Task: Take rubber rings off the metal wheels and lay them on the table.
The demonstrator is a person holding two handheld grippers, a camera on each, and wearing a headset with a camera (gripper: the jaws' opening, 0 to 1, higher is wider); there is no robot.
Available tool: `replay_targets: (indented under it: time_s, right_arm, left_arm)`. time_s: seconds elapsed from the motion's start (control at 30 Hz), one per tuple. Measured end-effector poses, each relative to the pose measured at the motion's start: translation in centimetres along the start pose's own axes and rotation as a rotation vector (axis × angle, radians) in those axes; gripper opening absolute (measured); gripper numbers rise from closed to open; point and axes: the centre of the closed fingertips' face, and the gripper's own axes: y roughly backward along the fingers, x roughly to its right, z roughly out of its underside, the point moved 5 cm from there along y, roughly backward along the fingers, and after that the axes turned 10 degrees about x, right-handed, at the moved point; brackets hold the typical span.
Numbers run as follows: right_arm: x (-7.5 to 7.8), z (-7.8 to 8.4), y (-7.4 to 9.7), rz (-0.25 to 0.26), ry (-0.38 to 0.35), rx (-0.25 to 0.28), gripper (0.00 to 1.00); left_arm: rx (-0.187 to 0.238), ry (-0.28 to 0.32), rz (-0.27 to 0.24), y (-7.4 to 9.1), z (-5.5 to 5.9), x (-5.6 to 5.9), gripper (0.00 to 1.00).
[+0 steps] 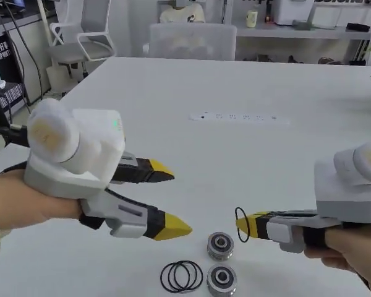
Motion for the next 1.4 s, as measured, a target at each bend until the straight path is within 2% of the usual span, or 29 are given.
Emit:
replay_targets:
  time_s: [0.2, 0.43, 0.67, 0.9, 1.1, 1.2, 1.4]
  right_arm:
    - [0.0, -0.9, 0.4, -0.008, -0.027, 0.046, 0.0]
    - [-0.1, -1.5, 0.9, -0.01, -0.082, 0.096, 0.0]
    - [-0.3, -1.9, 1.1, -0.01, -0.101, 0.12, 0.0]
    - [-0.6, -2.3, 1.3, -0.019, -0.109, 0.139, 0.0]
    - [-1.2, -2.6, 1.2, -0.039, -0.115, 0.149, 0.0]
    - [-1.7, -2.6, 1.1, -0.053, -0.113, 0.149, 0.0]
    - [-2.5, -2.8, 0.8, -0.081, -0.115, 0.148, 0.0]
  left_arm:
    - [0.001, -0.002, -0.042, 2.3, 0.2, 0.5, 0.52]
    - [0.009, 0.032, -0.14, 5.5, 1.0, 0.4, 0.52]
    - [0.014, 0.075, -0.202, 7.7, 2.0, 1.1, 0.53]
    - [-0.017, 0.107, -0.204, 8.4, 3.6, 2.9, 0.55]
    - [-0.01, 0.154, -0.221, 8.4, 4.7, 4.0, 0.54]
    - [-0.011, 0.18, -0.213, 8.1, 5.3, 4.6, 0.54]
    - [-0.012, 0.207, -0.221, 7.7, 5.9, 5.2, 0.55]
